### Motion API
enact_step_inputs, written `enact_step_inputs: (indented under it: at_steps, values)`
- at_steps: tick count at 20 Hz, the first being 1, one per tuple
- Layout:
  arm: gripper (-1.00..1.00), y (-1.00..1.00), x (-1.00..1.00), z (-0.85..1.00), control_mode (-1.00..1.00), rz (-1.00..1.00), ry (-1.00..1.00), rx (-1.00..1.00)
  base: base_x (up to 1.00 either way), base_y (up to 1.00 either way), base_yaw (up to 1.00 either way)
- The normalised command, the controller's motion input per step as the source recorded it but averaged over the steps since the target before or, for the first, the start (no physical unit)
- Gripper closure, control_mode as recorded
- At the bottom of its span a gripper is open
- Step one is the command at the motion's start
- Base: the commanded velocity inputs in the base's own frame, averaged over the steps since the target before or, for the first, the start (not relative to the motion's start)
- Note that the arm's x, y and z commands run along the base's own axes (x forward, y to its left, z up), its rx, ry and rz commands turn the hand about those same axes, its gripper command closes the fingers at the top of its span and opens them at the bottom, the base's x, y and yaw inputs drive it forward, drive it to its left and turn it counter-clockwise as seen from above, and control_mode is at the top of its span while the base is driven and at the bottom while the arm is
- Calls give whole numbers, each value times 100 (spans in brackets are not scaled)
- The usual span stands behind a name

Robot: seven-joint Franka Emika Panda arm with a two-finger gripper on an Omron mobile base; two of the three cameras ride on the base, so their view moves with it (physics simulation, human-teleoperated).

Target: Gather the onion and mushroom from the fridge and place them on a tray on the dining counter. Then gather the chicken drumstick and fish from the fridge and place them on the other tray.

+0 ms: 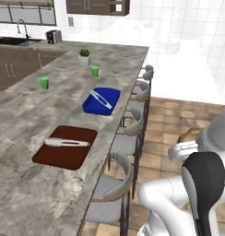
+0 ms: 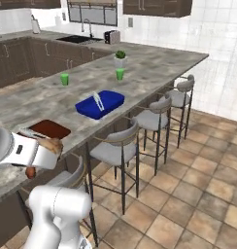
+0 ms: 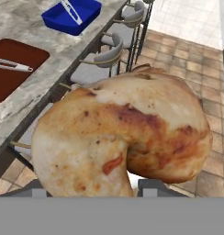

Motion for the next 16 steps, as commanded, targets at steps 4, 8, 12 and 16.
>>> enact_step_inputs:
  at_steps: [4,8,12,16]
  values:
    - [100,0,0,0,100,0,0,0,58,-65,30]
    - [100,0,0,0,100,0,0,0,58,-66,30]
    - [100,0,0,0,100,0,0,0,25,-79,27]
    - [100,0,0,0,100,0,0,0,0,-95,23]
